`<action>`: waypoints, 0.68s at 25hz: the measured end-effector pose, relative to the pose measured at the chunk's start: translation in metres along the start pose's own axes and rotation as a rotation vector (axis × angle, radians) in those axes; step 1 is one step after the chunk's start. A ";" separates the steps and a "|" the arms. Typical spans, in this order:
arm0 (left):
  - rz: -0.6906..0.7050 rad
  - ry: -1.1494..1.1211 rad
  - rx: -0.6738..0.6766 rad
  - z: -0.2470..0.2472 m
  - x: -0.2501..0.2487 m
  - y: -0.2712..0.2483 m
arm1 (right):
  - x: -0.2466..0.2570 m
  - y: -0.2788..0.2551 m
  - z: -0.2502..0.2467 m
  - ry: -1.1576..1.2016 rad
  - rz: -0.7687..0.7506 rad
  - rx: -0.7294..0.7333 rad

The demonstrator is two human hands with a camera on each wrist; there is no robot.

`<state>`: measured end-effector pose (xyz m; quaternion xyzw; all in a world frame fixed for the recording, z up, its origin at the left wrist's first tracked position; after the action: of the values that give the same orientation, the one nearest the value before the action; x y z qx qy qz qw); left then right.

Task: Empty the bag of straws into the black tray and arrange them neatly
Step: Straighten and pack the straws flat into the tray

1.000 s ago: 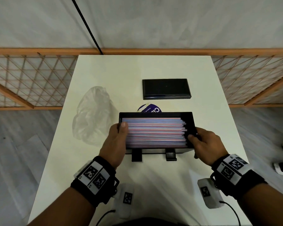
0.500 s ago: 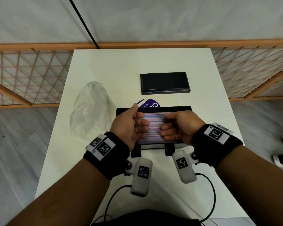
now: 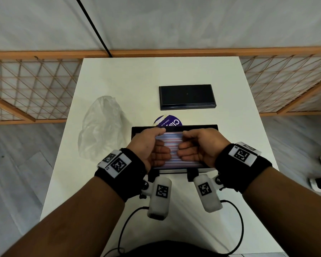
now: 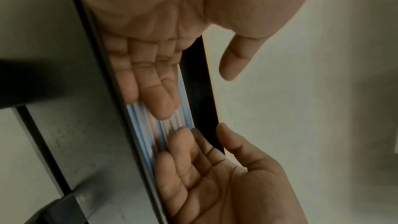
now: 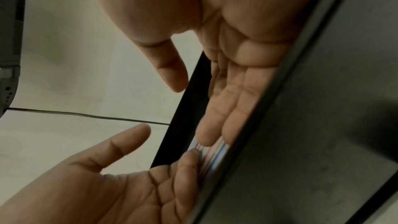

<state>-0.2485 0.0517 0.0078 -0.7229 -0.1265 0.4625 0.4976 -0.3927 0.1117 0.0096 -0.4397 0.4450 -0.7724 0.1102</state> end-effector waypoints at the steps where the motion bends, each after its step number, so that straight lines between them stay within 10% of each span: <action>1: -0.004 0.011 -0.003 0.001 0.000 0.001 | 0.001 0.001 0.001 0.011 -0.005 0.001; 11: 0.153 0.098 -0.088 -0.003 -0.020 -0.013 | 0.001 0.002 0.009 0.124 -0.029 0.025; 17: 0.355 -0.042 -0.656 -0.139 -0.053 -0.038 | 0.023 -0.011 0.005 0.192 -0.142 0.066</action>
<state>-0.1562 -0.0479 0.0787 -0.8449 -0.1507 0.4912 0.1490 -0.4003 0.1025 0.0331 -0.3902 0.3955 -0.8310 0.0268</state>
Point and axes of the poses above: each hand's wrist, its own y-axis towards the middle knuckle, its own z-axis out of the palm, x = y × z, the point moved 9 cm from there along y, towards the middle knuckle, and after that the axes turned 15 degrees about y, right-handed, at the moved point
